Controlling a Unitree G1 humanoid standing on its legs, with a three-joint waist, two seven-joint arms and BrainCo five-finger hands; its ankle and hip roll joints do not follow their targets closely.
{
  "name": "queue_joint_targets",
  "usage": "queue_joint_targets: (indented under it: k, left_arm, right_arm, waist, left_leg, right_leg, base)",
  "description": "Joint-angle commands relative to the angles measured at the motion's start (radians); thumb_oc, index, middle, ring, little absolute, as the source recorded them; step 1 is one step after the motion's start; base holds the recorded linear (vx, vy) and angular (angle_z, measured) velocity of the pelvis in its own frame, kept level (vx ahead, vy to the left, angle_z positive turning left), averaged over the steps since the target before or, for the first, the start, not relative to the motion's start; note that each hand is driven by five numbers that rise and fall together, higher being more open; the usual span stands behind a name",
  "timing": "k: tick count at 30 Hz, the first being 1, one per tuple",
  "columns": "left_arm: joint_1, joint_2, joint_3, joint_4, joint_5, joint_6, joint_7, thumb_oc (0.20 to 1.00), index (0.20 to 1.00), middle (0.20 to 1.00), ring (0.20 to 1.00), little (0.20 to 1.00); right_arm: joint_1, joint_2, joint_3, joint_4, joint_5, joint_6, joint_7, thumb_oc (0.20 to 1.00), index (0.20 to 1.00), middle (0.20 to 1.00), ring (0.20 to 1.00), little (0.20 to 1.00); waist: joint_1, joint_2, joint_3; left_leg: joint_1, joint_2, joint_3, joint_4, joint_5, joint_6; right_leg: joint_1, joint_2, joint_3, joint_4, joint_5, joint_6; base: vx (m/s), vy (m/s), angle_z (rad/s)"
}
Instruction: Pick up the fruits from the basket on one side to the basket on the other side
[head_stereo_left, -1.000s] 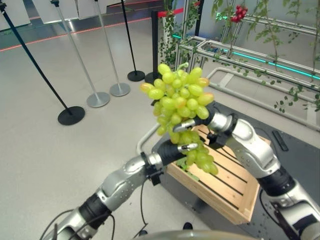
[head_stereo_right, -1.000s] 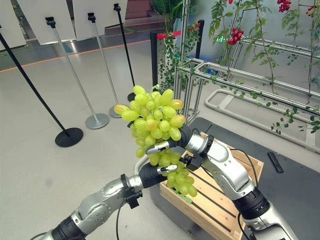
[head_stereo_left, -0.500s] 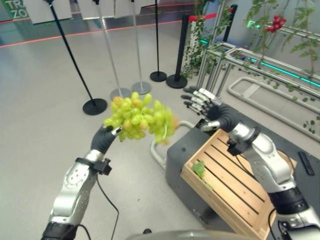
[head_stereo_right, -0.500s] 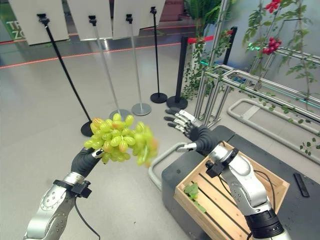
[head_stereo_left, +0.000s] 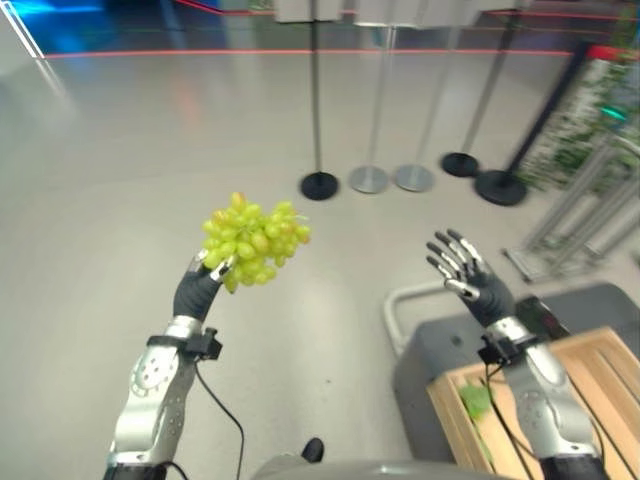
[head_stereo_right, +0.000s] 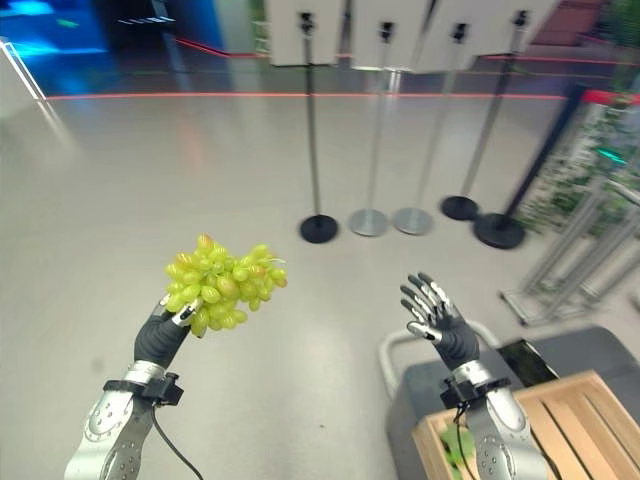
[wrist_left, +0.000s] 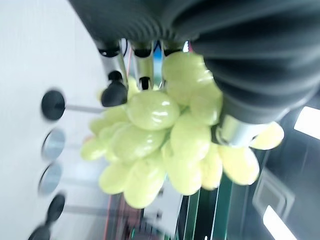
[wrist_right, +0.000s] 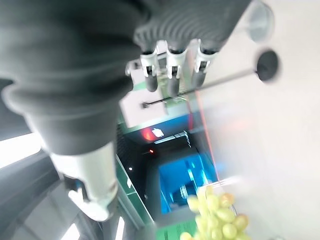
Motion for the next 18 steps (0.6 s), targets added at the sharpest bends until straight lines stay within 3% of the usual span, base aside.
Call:
queue_joint_targets:
  k: [1,2,3,4,6,7,8,9,12,13,17,18]
  left_arm:
    - [-0.067,0.07,0.122,-0.09,-0.026,-0.108,0.027,0.2,0.2,0.2,0.2,0.2]
    - [-0.068,0.069,0.122,-0.09,-0.026,-0.108,0.028,0.2,0.2,0.2,0.2,0.2]
    - [-0.08,0.067,0.121,-0.084,-0.002,-0.108,0.049,0.2,0.2,0.2,0.2,0.2]
    - [-0.093,0.074,0.113,-0.078,0.012,-0.102,0.055,0.2,0.2,0.2,0.2,0.2]
    - [-0.093,0.093,0.136,-0.079,0.063,-0.1,0.037,0.2,0.2,0.2,0.2,0.2]
    - [-0.094,0.093,0.135,-0.08,0.064,-0.1,0.037,0.2,0.2,0.2,0.2,0.2]
    - [-0.096,0.105,0.15,-0.084,0.082,-0.103,0.039,0.2,0.2,0.2,0.2,0.2]
    - [-0.097,0.106,0.16,-0.08,0.087,-0.106,0.047,0.2,0.2,0.2,0.2,0.2]
    - [-0.129,0.12,0.158,-0.055,0.107,-0.114,0.085,0.2,0.2,0.2,0.2,0.2]
    - [-0.145,0.128,0.153,-0.05,0.123,-0.118,0.095,0.2,0.2,0.2,0.2,0.2]
    - [-0.203,0.171,0.117,-0.019,0.156,-0.134,0.12,0.2,0.2,0.2,0.2,0.2]
    - [-0.215,0.186,0.111,-0.011,0.176,-0.142,0.131,0.2,0.2,0.2,0.2,0.2]
  right_arm:
    - [-0.009,0.007,-0.048,-0.092,0.039,-0.088,-0.025,1.0,1.0,1.0,1.0,1.0]
    - [-0.01,0.007,-0.048,-0.092,0.039,-0.088,-0.025,1.0,1.0,1.0,1.0,1.0]
    - [-0.008,0.012,-0.052,-0.067,0.018,-0.11,-0.079,1.0,1.0,1.0,1.0,1.0]
    - [0.001,0.016,-0.048,-0.053,-0.006,-0.113,-0.106,1.0,1.0,1.0,1.0,1.0]
    - [0.061,0.03,-0.073,-0.045,-0.067,-0.063,-0.086,1.0,1.0,1.0,1.0,1.0]
    - [0.061,0.031,-0.074,-0.046,-0.068,-0.063,-0.086,1.0,1.0,1.0,1.0,1.0]
    - [0.063,0.035,-0.082,-0.044,-0.08,-0.062,-0.089,1.0,1.0,1.0,1.0,1.0]
    - [0.068,0.046,-0.083,-0.044,-0.073,-0.06,-0.09,1.0,1.0,1.0,1.0,1.0]
    - [0.063,0.046,-0.059,-0.046,-0.092,-0.069,-0.106,1.0,1.0,1.0,1.0,1.0]
    - [0.061,0.038,-0.056,-0.052,-0.115,-0.074,-0.112,1.0,1.0,1.0,1.0,1.0]
    - [0.028,0.029,-0.042,-0.037,-0.14,-0.09,-0.145,1.0,1.0,1.0,1.0,1.0]
    - [0.016,0.027,-0.034,-0.037,-0.148,-0.093,-0.148,1.0,1.0,1.0,1.0,1.0]
  waist:
    - [-0.036,-0.051,-0.001]
    - [-0.036,-0.049,-0.004]
    - [-0.054,-0.05,0.004]
    - [-0.059,-0.051,0.009]
    - [-0.053,-0.06,0.011]
    - [-0.056,-0.059,0.01]
    - [-0.06,-0.062,0.005]
    - [-0.06,-0.059,0.0]
    - [-0.07,-0.035,-0.004]
    - [-0.072,-0.032,-0.01]
    - [-0.069,-0.004,-0.019]
    - [-0.062,-0.003,-0.022]
  left_leg:
    - [-0.133,-0.015,0.206,0.079,0.013,-0.035]
    - [-0.142,-0.015,0.206,0.083,0.014,-0.034]
    - [-0.147,0.042,0.368,0.121,-0.008,-0.016]
    - [-0.145,0.086,0.425,0.141,-0.033,-0.012]
    - [-0.107,0.094,0.417,0.17,-0.087,-0.022]
    - [-0.11,0.093,0.414,0.168,-0.081,-0.021]
    - [-0.096,0.12,0.432,0.164,-0.087,-0.025]
    - [-0.074,0.156,0.45,0.144,-0.088,-0.032]
    - [-0.037,0.291,0.556,0.022,0.004,-0.063]
    - [-0.043,0.323,0.596,-0.005,0.009,-0.082]
    - [-0.016,0.335,0.628,-0.073,0.037,-0.097]
    - [-0.013,0.314,0.611,-0.078,0.03,-0.089]
  right_leg:
    - [0.008,-0.075,-0.069,-0.073,-0.014,0.124]
    - [0.002,-0.074,-0.069,-0.072,-0.011,0.125]
    - [-0.001,-0.101,-0.128,-0.065,-0.008,0.133]
    - [-0.004,-0.116,-0.16,-0.064,-0.009,0.133]
    - [0.021,-0.161,-0.239,-0.089,0.0,0.127]
    - [0.02,-0.162,-0.243,-0.091,0.004,0.127]
    - [0.026,-0.176,-0.27,-0.094,0.009,0.128]
    - [0.035,-0.187,-0.29,-0.1,0.01,0.13]
    - [0.065,-0.209,-0.373,-0.115,0.022,0.145]
    - [0.085,-0.214,-0.382,-0.115,0.002,0.151]
    - [0.119,-0.239,-0.441,-0.12,0.017,0.17]
    - [0.124,-0.252,-0.444,-0.125,0.026,0.18]
  base:
    - [-0.22,0.062,1.36]
    - [-0.32,0.072,1.73]
    - [-0.23,0.04,1.52]
    - [-0.34,0.074,1.55]
    - [-0.22,0.081,1.47]
    - [-0.08,0.078,1.37]
    - [-0.05,0.099,1.12]
    - [-0.05,0.168,1.09]
    - [0.0,0.213,0.77]
    - [0.1,0.205,1.33]
    - [0.1,0.295,1.11]
    - [0.1,0.246,0.78]
